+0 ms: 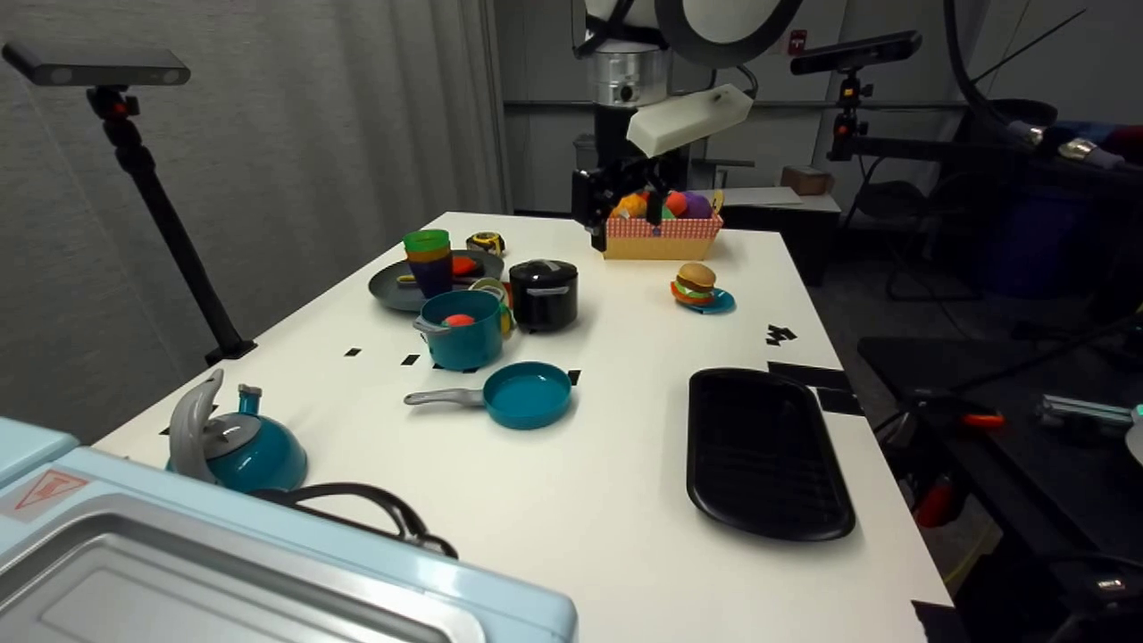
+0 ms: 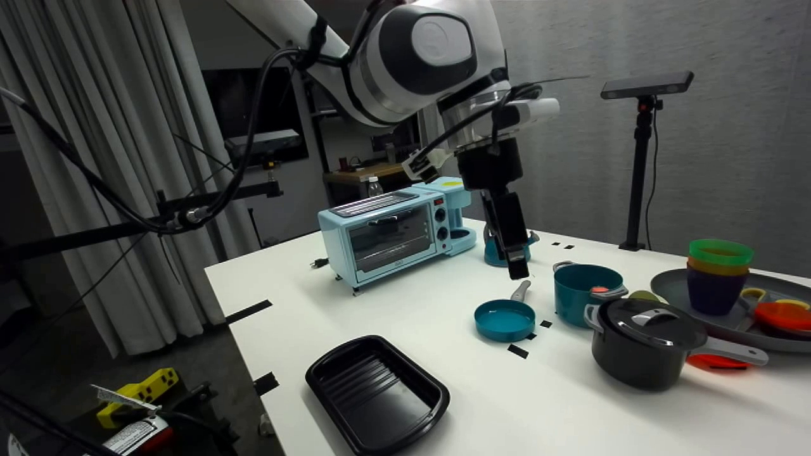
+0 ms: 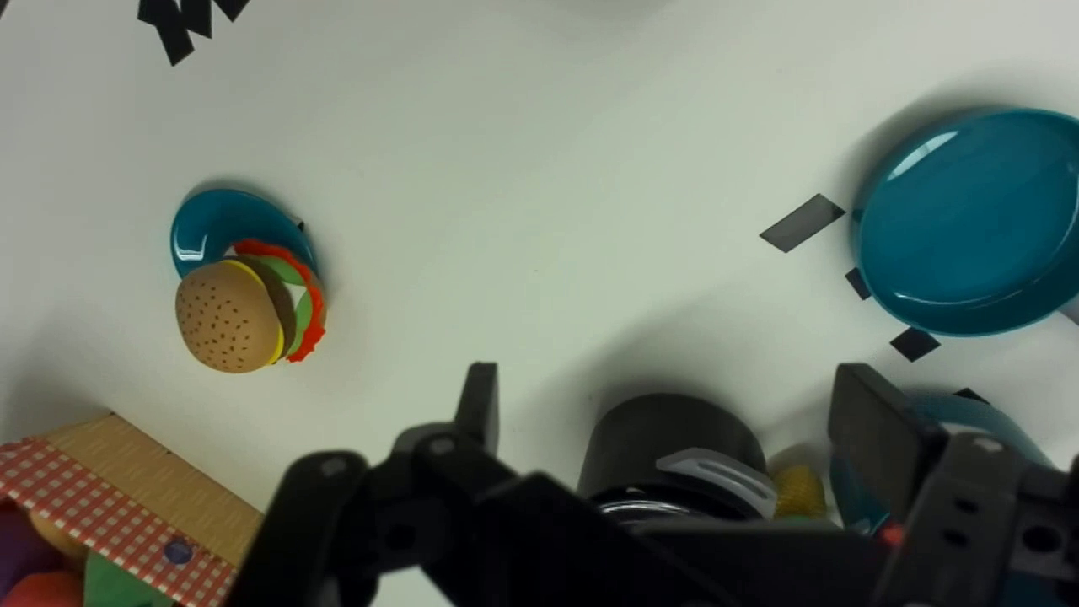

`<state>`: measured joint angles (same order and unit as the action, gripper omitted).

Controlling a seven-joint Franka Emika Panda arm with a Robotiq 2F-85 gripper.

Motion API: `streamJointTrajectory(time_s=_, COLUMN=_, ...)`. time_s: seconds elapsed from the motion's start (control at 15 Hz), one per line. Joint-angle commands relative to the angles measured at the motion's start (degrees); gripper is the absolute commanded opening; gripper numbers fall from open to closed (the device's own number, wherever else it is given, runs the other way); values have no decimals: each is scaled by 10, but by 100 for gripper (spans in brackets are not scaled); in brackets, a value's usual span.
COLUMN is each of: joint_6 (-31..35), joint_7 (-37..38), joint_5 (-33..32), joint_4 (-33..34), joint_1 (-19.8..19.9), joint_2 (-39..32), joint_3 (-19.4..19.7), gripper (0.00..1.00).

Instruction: Take the lid on the black pot and put it on the blue pot

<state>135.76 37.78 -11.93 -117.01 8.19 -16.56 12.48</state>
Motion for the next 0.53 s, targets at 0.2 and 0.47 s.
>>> streamJointTrajectory(time_s=0.2, joint_6=-20, joint_7=-134, joint_5=58, joint_4=98, joint_1=49, joint_2=-76, joint_3=18, gripper=100)
streamJointTrajectory(time_s=0.47, joint_6=-23, joint_7=-297, joint_5=122, joint_4=155, joint_1=94, joint_2=-110, joint_3=-1, gripper=100)
